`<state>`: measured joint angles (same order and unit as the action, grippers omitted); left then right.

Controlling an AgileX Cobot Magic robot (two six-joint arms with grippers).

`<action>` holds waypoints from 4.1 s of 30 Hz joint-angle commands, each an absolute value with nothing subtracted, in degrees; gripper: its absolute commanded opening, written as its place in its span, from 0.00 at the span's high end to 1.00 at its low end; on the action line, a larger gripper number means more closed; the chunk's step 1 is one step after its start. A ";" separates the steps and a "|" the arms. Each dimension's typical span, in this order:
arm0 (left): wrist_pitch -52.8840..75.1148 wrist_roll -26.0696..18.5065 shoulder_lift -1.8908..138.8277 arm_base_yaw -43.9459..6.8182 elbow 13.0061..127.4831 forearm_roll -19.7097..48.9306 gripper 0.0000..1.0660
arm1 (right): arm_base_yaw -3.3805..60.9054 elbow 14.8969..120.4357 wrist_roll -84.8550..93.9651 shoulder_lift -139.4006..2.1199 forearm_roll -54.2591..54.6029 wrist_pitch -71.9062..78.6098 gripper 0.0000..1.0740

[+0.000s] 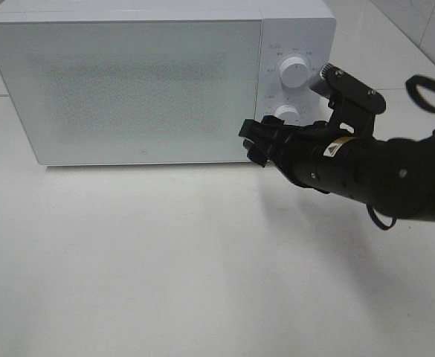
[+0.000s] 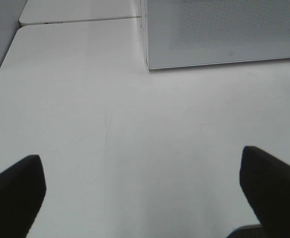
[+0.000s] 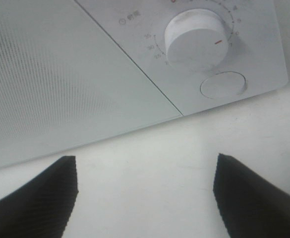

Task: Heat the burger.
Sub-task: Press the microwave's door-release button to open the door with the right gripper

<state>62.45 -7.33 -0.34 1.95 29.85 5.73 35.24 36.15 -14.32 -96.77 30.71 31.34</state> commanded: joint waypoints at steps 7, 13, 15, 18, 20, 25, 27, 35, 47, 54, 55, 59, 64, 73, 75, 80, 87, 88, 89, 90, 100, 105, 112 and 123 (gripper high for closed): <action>61.59 -7.33 -1.26 1.95 29.74 6.13 0.06 | 29.28 41.83 7.85 -91.79 28.53 2.58 0.29; 61.59 -7.33 -1.26 1.95 29.74 6.13 0.06 | 27.33 43.77 8.88 -91.44 22.23 -12.83 0.29; 61.59 -7.33 -1.26 1.95 29.74 6.13 0.06 | 27.33 43.89 7.45 -90.64 18.45 -15.18 0.29; 61.59 -7.33 -1.26 1.95 29.74 6.13 0.06 | 27.33 43.89 5.10 -88.18 12.89 -18.91 0.29; 61.59 -7.33 -1.26 1.95 29.74 6.13 0.06 | 27.33 43.89 3.27 -84.34 7.45 -22.63 0.29; 61.59 -7.33 -1.26 1.95 29.74 6.13 0.06 | 27.33 43.89 2.35 -78.21 4.30 -28.59 0.29; 61.59 -7.33 -1.26 1.95 29.74 6.13 0.06 | 27.33 43.89 2.35 -75.46 3.72 -31.86 0.29; 61.59 -7.33 -1.26 1.95 29.74 6.13 0.06 | 27.39 43.89 2.41 -64.97 3.55 -41.88 0.29; 61.59 -7.33 -1.26 1.95 29.74 6.13 0.06 | 27.39 43.89 2.35 -53.34 3.72 -52.71 0.29; 61.59 -7.33 -1.26 1.95 29.74 6.13 0.06 | 25.84 43.83 2.12 -49.62 4.18 -56.84 0.29; 61.59 -7.33 -1.26 1.95 29.74 6.13 0.06 | 25.84 43.83 2.12 -49.62 4.18 -56.84 0.29; 61.59 -7.33 -1.26 1.95 29.74 6.13 0.06 | 17.65 42.00 2.18 -44.29 3.84 -56.89 0.29; 61.59 -7.33 -1.26 1.95 29.74 6.13 0.06 | 14.32 39.42 2.18 -37.99 3.55 -57.58 0.29; 61.59 -7.33 -1.26 1.95 29.74 6.13 0.06 | 14.04 33.98 2.12 -18.68 2.98 -59.87 0.29; 61.59 -7.33 -1.26 1.95 29.74 6.13 0.06 | 14.04 33.58 2.12 -16.79 2.46 -59.93 0.29; 61.59 -7.33 -1.26 1.95 29.74 6.13 0.06 | 13.58 30.02 -1.20 -5.61 -1.03 -58.96 0.29; 61.59 -7.33 -1.26 1.95 29.74 6.13 0.06 | 9.40 28.71 -2.18 2.18 -0.63 -56.89 0.30; 61.59 -7.33 -1.26 1.95 29.74 6.13 0.06 | 8.71 28.71 -2.18 2.01 -0.69 -56.89 0.30; 61.59 -7.28 -1.26 1.95 29.74 6.13 0.06 | 8.02 28.71 -1.95 1.95 -0.57 -56.89 0.30; 61.59 -7.28 -1.26 1.95 29.74 6.13 0.06 | 8.02 28.71 -1.95 1.95 -0.57 -56.89 0.30; 61.59 -7.22 -0.57 1.95 29.74 5.73 0.06 | 8.02 28.71 -1.95 1.95 -0.57 -56.89 0.30; 61.59 -7.22 -0.57 1.95 29.74 5.73 0.06 | 8.02 28.71 -2.01 1.95 -0.57 -56.89 0.30; 61.59 -7.22 -0.57 1.95 29.74 5.73 0.06 | 8.02 30.42 -2.18 -1.15 -0.74 -54.32 0.30; 61.59 -7.22 -0.57 1.95 29.74 5.73 0.06 | 8.02 30.42 -2.12 -11.29 -0.80 -40.05 0.30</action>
<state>62.45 -7.33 -0.34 1.95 29.85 5.67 8.48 29.91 -1.83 -11.23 -0.52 -41.54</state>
